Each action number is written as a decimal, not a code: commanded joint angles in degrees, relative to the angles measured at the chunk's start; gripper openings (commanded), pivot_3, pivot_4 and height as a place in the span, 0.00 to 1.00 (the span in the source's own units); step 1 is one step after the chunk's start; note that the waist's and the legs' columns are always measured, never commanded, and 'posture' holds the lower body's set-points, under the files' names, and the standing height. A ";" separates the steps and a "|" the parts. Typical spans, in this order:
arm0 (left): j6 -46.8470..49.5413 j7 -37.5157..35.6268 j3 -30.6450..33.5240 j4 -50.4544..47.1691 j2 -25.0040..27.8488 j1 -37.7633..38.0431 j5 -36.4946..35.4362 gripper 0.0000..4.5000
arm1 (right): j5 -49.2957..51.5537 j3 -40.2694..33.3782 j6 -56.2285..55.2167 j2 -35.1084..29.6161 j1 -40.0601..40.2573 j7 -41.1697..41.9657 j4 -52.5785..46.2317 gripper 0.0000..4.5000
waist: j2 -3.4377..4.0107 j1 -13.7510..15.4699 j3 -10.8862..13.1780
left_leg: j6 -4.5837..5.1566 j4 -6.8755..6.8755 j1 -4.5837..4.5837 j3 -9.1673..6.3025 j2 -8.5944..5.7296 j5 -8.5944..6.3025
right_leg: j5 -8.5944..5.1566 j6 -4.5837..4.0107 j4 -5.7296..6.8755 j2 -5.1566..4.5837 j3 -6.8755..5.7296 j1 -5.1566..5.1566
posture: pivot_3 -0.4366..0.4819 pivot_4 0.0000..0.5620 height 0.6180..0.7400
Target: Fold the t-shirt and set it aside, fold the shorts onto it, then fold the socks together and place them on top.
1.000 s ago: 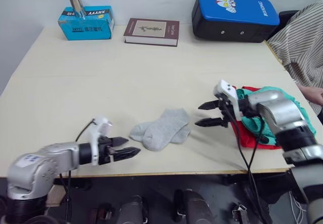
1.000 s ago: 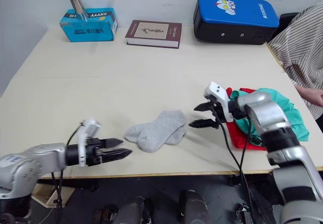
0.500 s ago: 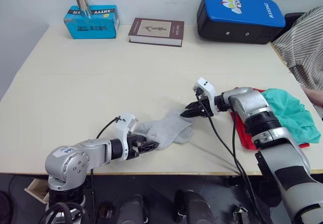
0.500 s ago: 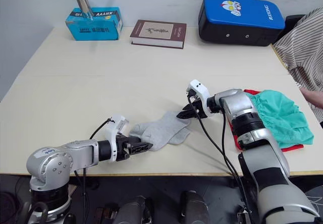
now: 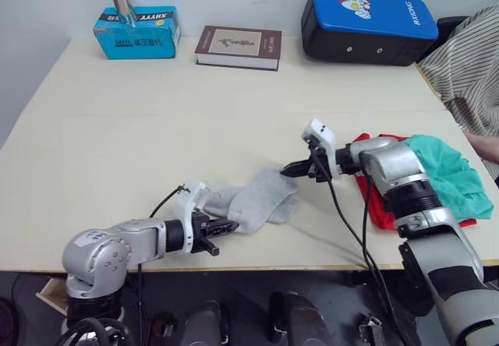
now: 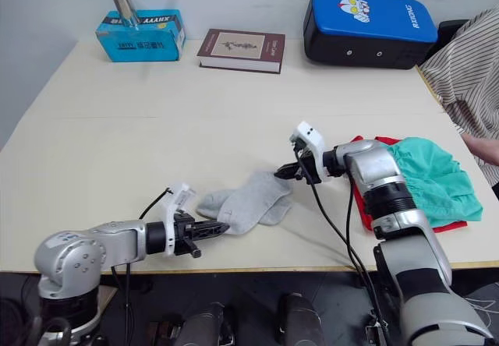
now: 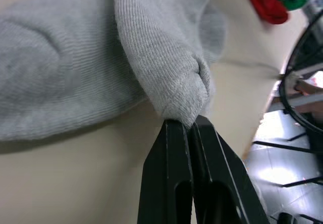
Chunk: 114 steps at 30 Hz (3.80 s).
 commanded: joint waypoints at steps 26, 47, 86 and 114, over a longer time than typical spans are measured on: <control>-15.50 -35.63 -17.18 38.83 25.33 -20.95 5.33 0.00 | 11.42 -12.80 8.73 0.60 35.09 -26.78 -46.31 0.00 | -0.01 0.03 0.03 | -0.03 -0.04 -0.83 0.15 0.06 0.02 | 0.02 0.00 -0.11 0.45 0.08 -0.88 | 0.48 0.27 1.00; -23.64 -36.21 -20.19 42.51 20.98 -21.30 14.29 0.15 | 11.37 -10.01 2.24 2.74 37.00 -29.77 -41.24 0.10 | -0.08 0.05 0.07 | -0.01 0.11 -0.76 0.14 0.01 0.24 | 0.02 0.01 0.33 0.41 0.30 -0.91 | 0.48 0.27 1.00; -73.01 -9.64 -15.04 35.99 -1.47 -0.94 33.70 0.01 | -3.17 -5.79 -36.37 7.59 44.36 -32.72 -30.86 0.00 | -0.37 1.09 -0.34 | 0.35 -0.04 0.40 0.17 0.35 -0.21 | 0.15 -0.04 -0.07 0.38 0.33 0.20 | 0.48 0.27 1.00; -5.79 -9.12 -2.55 35.79 9.51 -15.27 3.05 0.89 | -12.23 9.40 -42.52 10.48 27.68 -19.29 -14.61 0.00 | -0.38 0.10 -0.29 | -0.21 -0.02 0.19 0.10 0.37 -0.01 | 0.09 -0.16 -0.11 0.45 0.10 0.11 | 0.48 0.27 1.00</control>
